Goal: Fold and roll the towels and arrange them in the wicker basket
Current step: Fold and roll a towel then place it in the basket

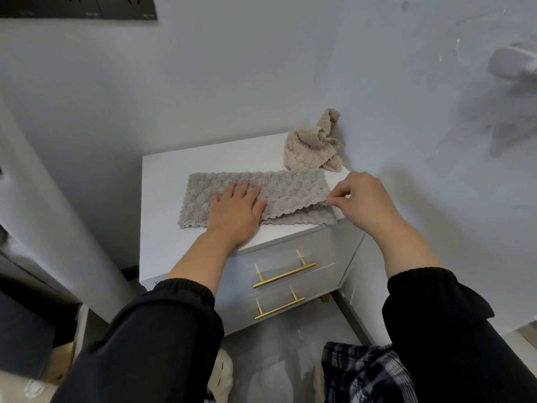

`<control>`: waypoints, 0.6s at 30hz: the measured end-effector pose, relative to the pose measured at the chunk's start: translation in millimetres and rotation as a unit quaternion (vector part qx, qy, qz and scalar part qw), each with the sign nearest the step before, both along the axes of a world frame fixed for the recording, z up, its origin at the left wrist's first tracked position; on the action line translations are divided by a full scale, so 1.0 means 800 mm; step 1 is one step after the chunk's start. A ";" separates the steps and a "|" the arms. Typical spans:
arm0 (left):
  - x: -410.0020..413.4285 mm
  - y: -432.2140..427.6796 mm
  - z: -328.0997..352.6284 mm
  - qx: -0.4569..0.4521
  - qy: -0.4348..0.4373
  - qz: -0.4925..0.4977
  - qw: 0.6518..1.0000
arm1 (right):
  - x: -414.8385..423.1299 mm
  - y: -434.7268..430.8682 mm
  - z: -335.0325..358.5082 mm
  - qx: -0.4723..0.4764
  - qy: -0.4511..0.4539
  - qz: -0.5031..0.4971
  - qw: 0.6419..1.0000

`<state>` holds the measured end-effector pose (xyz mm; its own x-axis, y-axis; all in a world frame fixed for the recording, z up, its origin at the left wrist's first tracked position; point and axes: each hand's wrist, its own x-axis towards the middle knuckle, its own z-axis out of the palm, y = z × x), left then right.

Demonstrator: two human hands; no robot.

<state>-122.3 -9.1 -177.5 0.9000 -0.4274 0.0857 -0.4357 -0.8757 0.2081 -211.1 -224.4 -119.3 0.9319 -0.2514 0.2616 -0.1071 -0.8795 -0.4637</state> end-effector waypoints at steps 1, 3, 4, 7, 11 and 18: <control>0.001 0.000 0.001 -0.004 0.001 -0.002 1.000 | 0.000 0.000 0.001 -0.004 0.004 0.001 1.000; 0.001 0.001 0.002 -0.015 0.009 -0.005 1.000 | -0.001 -0.002 -0.002 -0.005 0.036 0.005 0.999; 0.002 0.002 0.003 -0.018 0.012 -0.006 1.000 | 0.000 -0.002 -0.004 -0.005 0.054 0.006 0.998; 0.006 0.005 0.003 -0.010 0.012 -0.013 1.000 | 0.000 -0.001 -0.014 -0.009 0.104 0.012 0.994; 0.008 0.006 0.003 0.002 0.010 -0.019 1.000 | 0.002 -0.010 -0.026 0.032 0.114 -0.022 0.993; 0.006 0.007 0.005 0.019 0.004 -0.026 0.999 | -0.001 -0.010 -0.028 0.240 0.247 -0.106 0.933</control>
<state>-117.5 -3.8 -173.9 0.8768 -0.4770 0.0606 -0.4797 -0.8589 0.1792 -211.8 -232.4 -141.3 0.8248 -0.4211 -0.3774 -0.5602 -0.5176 -0.6468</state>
